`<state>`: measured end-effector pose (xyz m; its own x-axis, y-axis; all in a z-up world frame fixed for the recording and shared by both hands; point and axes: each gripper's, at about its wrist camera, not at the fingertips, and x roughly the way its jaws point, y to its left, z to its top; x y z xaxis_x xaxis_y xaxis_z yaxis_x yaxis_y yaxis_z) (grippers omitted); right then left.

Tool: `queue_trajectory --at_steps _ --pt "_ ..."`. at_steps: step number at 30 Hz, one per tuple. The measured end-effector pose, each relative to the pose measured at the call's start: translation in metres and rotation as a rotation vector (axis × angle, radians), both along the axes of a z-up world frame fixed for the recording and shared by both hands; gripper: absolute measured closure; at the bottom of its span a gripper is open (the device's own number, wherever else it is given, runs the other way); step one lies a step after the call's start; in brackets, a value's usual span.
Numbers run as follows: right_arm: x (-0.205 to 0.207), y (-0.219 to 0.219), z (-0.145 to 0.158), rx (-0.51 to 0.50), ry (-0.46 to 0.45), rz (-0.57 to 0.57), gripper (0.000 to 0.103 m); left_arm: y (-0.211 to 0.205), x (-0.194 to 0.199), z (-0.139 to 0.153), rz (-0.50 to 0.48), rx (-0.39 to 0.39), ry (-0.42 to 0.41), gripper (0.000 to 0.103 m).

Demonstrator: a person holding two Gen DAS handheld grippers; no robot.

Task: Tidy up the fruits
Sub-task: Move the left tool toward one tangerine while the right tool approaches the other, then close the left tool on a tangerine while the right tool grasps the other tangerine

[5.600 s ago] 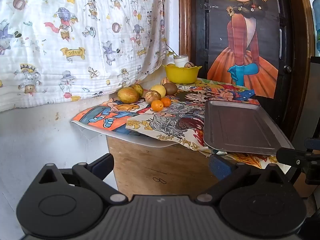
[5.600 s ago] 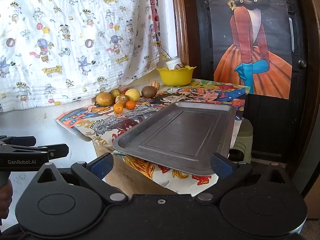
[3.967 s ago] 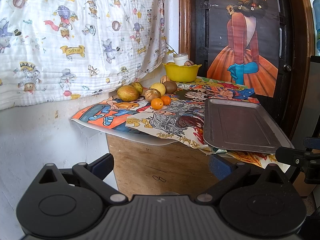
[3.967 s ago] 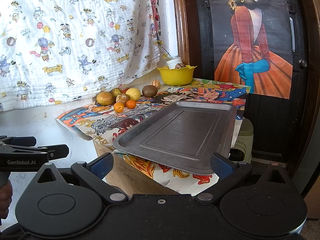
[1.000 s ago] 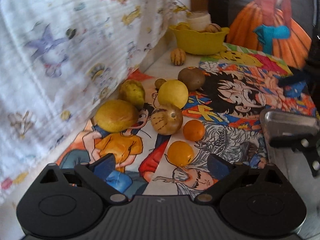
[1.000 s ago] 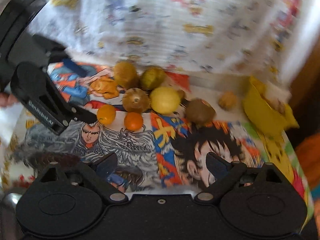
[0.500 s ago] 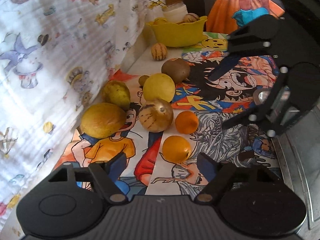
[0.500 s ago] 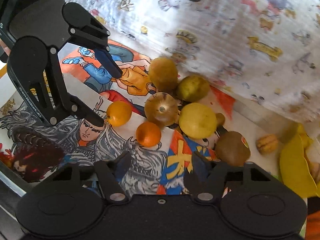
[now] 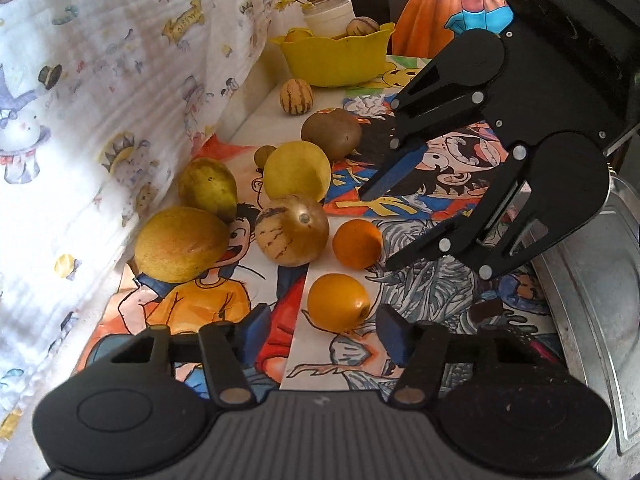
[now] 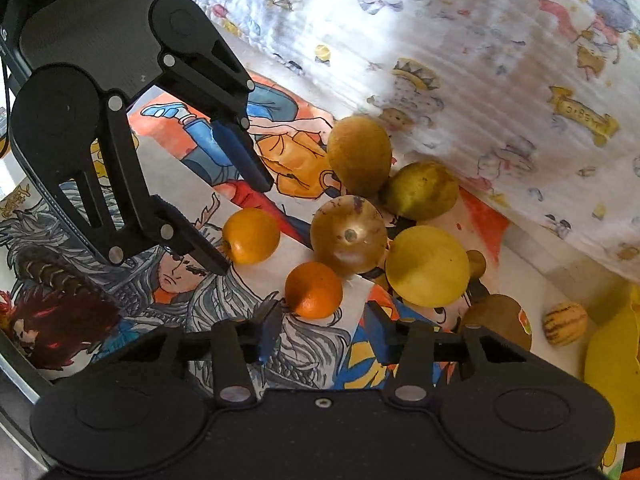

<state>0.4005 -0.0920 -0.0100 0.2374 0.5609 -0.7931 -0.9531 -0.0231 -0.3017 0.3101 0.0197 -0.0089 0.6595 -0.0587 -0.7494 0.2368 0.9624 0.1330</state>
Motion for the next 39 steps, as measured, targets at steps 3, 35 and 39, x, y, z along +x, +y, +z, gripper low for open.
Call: queue_trajectory --at_steps 3,35,39 --pt "0.002 0.001 -0.001 0.003 0.008 0.008 0.059 0.001 0.001 -0.001 -0.005 -0.003 0.001 0.042" --pt "0.005 -0.041 0.01 0.168 0.177 -0.341 0.07 0.0 0.009 0.0 0.024 -0.1 0.018 0.067" --pt "-0.005 -0.058 0.011 0.196 0.211 -0.426 0.07 -0.008 0.011 0.005 0.003 -0.101 0.005 0.067"
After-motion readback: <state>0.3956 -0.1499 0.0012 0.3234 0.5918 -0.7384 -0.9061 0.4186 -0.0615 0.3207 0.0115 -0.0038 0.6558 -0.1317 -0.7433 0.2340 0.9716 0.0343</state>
